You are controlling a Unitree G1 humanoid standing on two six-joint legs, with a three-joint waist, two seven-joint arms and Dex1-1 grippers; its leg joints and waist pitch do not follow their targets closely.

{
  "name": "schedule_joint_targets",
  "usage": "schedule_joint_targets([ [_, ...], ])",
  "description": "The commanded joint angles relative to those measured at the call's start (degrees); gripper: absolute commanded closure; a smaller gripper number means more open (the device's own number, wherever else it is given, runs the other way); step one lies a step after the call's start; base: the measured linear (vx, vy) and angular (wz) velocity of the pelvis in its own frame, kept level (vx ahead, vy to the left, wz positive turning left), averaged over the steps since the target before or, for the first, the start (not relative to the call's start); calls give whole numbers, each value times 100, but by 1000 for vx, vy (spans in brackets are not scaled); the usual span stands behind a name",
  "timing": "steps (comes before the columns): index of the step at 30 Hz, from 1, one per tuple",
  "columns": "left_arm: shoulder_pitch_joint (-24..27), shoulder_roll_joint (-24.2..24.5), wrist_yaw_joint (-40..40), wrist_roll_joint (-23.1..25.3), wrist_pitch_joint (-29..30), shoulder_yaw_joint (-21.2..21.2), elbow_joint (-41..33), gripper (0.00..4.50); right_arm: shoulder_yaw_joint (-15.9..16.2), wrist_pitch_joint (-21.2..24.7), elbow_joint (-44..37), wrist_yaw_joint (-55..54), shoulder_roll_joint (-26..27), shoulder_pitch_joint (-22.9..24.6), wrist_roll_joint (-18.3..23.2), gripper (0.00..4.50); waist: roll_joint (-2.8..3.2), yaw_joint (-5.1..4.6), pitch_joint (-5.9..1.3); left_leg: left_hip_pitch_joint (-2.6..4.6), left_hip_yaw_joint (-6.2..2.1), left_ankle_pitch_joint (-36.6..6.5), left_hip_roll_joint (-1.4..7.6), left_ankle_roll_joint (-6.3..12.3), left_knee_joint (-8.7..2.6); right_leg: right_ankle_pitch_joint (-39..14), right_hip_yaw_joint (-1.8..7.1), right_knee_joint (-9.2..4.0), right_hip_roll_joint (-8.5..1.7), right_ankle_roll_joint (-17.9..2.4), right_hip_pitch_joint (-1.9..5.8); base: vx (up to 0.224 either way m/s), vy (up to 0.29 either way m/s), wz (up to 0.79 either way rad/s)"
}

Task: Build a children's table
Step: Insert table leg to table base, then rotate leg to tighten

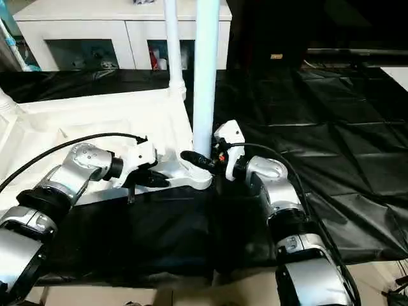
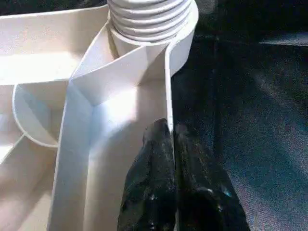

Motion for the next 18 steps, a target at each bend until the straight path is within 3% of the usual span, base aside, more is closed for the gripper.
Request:
schedule_joint_targets([
  [1,-8,142,-87,207,-42,-144,148,450,287,264,706,209,-10,328,-281,264,86,61,-329,36,-131,-1821,326,61,-454,-1497,263,-437,-384,-1479,234,0,0,0],
  [4,-35,126,-50,216,-19,-129,192,450,239,224,806,30,-38,276,-331,264,86,69,-333,27,-110,-1714,323,109,-441,-1159,250,-398,-368,-1611,246,0,0,0],
  [9,-31,80,-14,245,6,-139,228,450,244,137,914,-181,6,277,-408,264,82,68,-304,66,-109,-2042,315,17,-450,-1776,264,-462,-391,-1505,229,0,0,0],
  [11,-20,66,-60,252,3,-133,224,450,258,85,981,-110,39,277,-420,264,76,74,-305,87,-133,-2172,321,-28,-460,-2243,270,-507,-411,-1330,217,0,0,0],
  [18,-28,74,-54,272,-16,-137,272,450,282,31,1093,-129,61,232,-455,264,89,73,-317,99,-131,-2206,326,-55,-472,-2038,265,-481,-384,-1395,224,0,0,0],
])
